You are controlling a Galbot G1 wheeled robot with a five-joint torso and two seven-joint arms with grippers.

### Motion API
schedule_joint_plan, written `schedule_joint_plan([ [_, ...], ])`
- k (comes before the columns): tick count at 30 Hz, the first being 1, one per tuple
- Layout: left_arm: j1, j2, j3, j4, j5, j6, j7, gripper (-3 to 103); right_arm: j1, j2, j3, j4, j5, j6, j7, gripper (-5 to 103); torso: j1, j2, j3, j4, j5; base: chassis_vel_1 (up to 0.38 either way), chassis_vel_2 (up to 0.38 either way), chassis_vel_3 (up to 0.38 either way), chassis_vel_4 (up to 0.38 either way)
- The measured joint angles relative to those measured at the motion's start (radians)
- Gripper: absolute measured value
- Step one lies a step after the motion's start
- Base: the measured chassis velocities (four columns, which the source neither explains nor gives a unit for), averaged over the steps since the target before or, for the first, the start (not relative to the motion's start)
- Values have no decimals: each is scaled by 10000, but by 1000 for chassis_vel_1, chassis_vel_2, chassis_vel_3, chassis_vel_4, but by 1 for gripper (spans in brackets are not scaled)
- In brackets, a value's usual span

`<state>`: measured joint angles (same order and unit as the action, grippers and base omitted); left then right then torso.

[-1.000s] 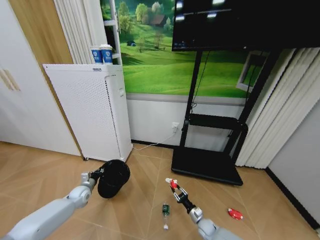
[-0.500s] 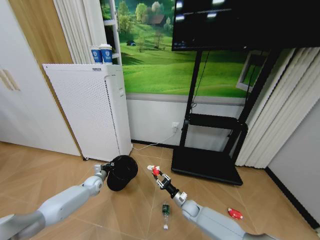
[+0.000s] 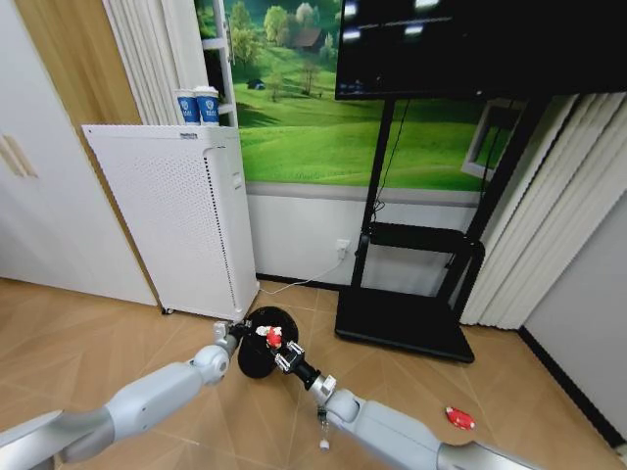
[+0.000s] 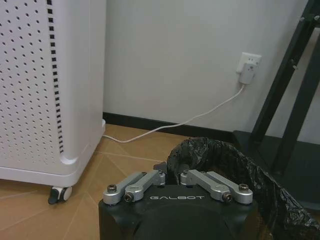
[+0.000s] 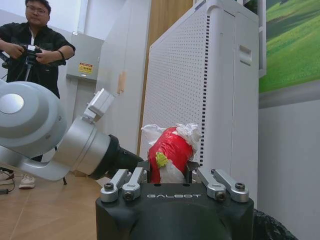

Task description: Pick up the trash bin and place the garbage on the floor into it.

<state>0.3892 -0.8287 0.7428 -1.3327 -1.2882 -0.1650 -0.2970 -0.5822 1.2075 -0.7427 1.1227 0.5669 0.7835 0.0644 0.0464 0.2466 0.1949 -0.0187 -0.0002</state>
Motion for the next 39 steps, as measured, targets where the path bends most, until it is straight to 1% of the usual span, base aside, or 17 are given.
schedule_joint_plan([
  [7, 218, 245, 68, -762, 133, 63, -297, 7, 27, 230, -21, -177, 124, -115, 134, 34, 0, 1, -1, 1, 3, 0, 0, 0, 0],
  [16, 886, 486, -122, -1310, 467, 72, -400, 7, -79, 273, 165, -467, 122, -242, 353, 34, 0, 2, 0, 3, 0, 0, 0, 0, 0],
  [18, 966, 474, -197, -1346, 507, 69, -414, 7, -97, 281, 168, -476, 115, -279, 390, 31, 0, 1, -1, 3, 2, 0, 0, 0, 0],
  [20, 1017, 494, -266, -1424, 518, 67, -421, 7, -129, 242, 168, -444, 88, -322, 503, 41, 0, 1, -1, 0, 1, 0, 0, 0, 0],
  [21, 1017, 494, -266, -1424, 518, 67, -421, 7, -129, 242, 168, -444, 88, -322, 503, 41, 0, 1, -1, 0, 1, 0, 0, 0, 0],
  [23, 1016, 566, -310, -1491, 514, 68, -421, 7, -133, 128, 176, -352, 81, -369, 592, 52, -1, 2, -1, 1, 3, 0, 0, 0, 0],
  [24, 1016, 566, -310, -1491, 514, 68, -421, 7, -133, 128, 176, -352, 81, -369, 592, 52, -1, 2, -1, 1, 3, 0, 0, 0, 0],
  [26, 1013, 598, -354, -1558, 499, 74, -445, 7, -134, 56, 215, -306, 80, -404, 726, 63, 0, 2, -1, 1, 3, 0, 0, 0, 0],
  [27, 1013, 598, -354, -1558, 499, 74, -445, 7, -134, 56, 215, -306, 80, -404, 726, 63, 0, 2, -1, 1, 3, 0, 0, 0, 0],
  [28, 1013, 599, -380, -1565, 519, 71, -459, 7, -142, 13, 250, -269, 79, -416, 765, 68, 0, 1, -1, 1, 3, 0, 0, 0, 0],
  [29, 1013, 599, -380, -1565, 519, 71, -459, 7, -142, 13, 250, -269, 79, -416, 765, 68, 0, 1, -1, 1, 3, 0, 0, 0, 0],
  [31, 1040, 599, -415, -1562, 532, 66, -478, 7, -191, -49, 287, -218, 75, -417, 768, 79, 0, 1, -1, 0, 3, 0, 0, 0, 0],
  [32, 1040, 599, -415, -1562, 532, 66, -478, 7, -191, -49, 287, -218, 75, -417, 768, 79, 0, 1, -1, 0, 3, 0, 0, 0, 0],
  [34, 1129, 704, -570, -1629, 541, 64, -515, 7, -275, -126, 445, -163, 26, -419, 834, 90, 0, 1, 0, 0, 1, 0, 0, 0, 0],
  [35, 1129, 704, -570, -1629, 541, 64, -515, 7, -275, -126, 445, -163, 26, -419, 834, 90, 0, 1, 0, 0, 1, 0, 0, 0, 0],
  [37, 1386, 1014, -922, -1747, 579, 41, -554, 7, -330, -322, 729, -208, 33, -546, 1054, 99, 0, 2, -1, -1, 3, 0, 0, 0, 0],
  [39, 1553, 1205, -1114, -1781, 627, 25, -558, 7, -339, -482, 790, -321, 41, -599, 1068, 100, 0, 2, -1, 3, 2, 0, 0, 0, 0],
])
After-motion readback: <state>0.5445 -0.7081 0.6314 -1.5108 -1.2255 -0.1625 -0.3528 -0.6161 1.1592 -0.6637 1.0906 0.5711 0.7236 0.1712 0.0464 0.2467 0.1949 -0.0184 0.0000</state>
